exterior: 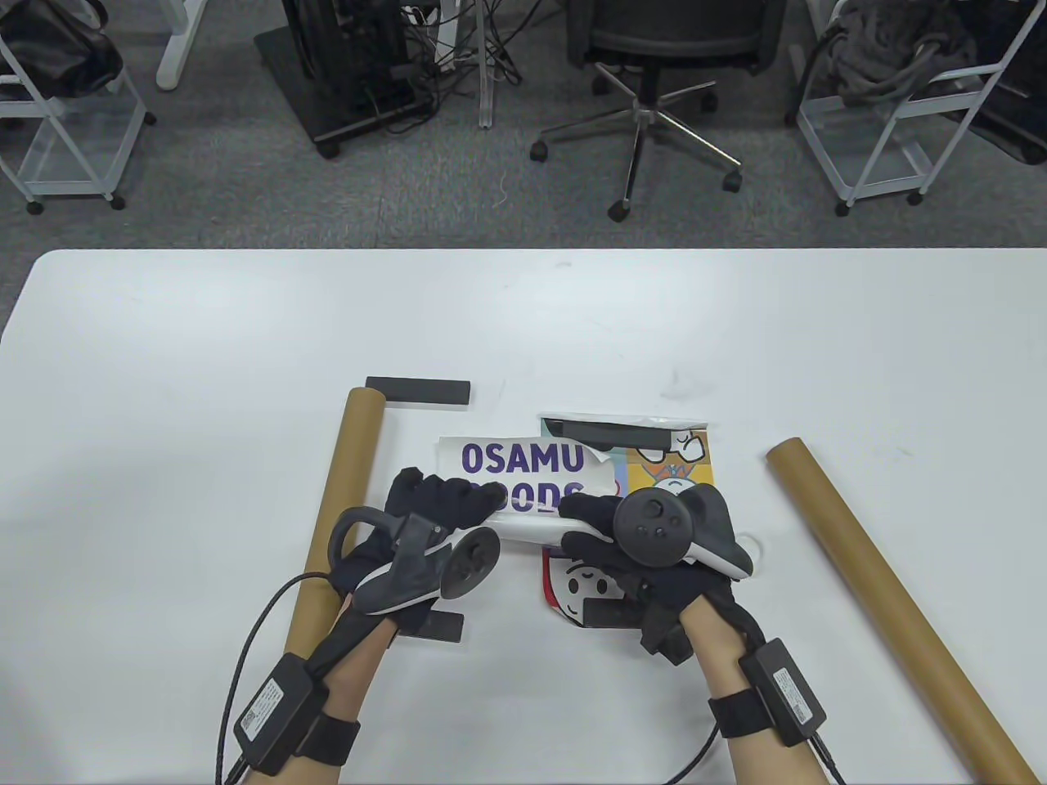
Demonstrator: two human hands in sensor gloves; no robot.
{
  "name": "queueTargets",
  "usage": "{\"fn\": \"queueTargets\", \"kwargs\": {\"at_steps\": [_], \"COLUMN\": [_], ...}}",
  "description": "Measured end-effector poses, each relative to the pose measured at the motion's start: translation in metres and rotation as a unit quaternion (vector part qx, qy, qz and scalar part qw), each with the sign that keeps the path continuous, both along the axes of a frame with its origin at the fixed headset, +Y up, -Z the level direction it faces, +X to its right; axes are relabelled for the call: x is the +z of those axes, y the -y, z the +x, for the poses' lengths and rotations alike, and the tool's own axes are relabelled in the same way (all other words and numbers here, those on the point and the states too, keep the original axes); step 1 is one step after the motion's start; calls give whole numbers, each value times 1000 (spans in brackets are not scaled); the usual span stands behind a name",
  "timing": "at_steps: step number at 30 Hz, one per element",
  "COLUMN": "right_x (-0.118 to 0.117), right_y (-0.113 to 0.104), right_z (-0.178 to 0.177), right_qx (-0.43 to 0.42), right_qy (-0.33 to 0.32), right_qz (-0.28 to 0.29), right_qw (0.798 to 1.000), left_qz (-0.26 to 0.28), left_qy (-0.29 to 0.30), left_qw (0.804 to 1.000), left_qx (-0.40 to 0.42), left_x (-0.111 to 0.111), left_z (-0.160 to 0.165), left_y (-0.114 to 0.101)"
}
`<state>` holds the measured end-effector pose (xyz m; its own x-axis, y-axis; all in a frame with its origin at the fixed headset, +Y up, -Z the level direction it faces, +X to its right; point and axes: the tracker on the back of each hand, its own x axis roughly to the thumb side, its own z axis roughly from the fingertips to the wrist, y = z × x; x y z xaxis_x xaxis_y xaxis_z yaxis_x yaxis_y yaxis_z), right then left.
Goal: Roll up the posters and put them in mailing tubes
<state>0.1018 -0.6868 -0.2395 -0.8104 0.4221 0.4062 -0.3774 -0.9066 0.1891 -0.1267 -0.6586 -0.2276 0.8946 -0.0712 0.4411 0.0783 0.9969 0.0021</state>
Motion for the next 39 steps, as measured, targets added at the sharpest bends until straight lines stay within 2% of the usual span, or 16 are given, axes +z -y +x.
{"fn": "queueTargets", "kwargs": {"at_steps": [3, 7, 10, 12, 14, 19, 21, 24, 25, 27, 34, 39], "right_x": [4, 8, 8, 8, 6, 0, 0, 4, 6, 9, 14, 16], "right_y": [-5, -10, -11, -11, -8, 2, 1, -4, -4, -7, -9, -11], "right_z": [-1, -1, -1, -2, -4, -9, -9, -9, -10, -11, -18, -22], "right_qx": [3, 3, 7, 23, 35, -5, -10, 8, 9, 10, 45, 40], "right_qy": [9, 14, 0, -7, -19, -38, -20, 2, 3, 5, -6, -4], "right_qz": [55, 100, 70, 22, 0, -59, -36, 45, 52, 68, 72, 94], "right_qw": [998, 995, 998, 999, 999, 998, 999, 999, 999, 998, 996, 995], "left_qz": [-19, 34, 58, 87, 101, 121, 85, -10, -21, -15, 70, 83], "left_qy": [4, -8, -6, 2, 8, 16, 16, 11, 11, 10, 7, 9], "left_qw": [999, 999, 998, 996, 995, 992, 996, 999, 997, 997, 996, 996], "left_qx": [50, 15, 6, 2, -3, -20, -15, 48, 67, 79, 46, 36], "left_x": [2, 6, 8, 11, 13, 15, 12, 6, 5, 4, 11, 12], "left_z": [3, 9, 12, 13, 14, 15, 13, 9, 8, 7, 12, 14], "left_y": [-5, -5, -6, -8, -9, -6, -4, 0, 1, 0, -3, -2]}}
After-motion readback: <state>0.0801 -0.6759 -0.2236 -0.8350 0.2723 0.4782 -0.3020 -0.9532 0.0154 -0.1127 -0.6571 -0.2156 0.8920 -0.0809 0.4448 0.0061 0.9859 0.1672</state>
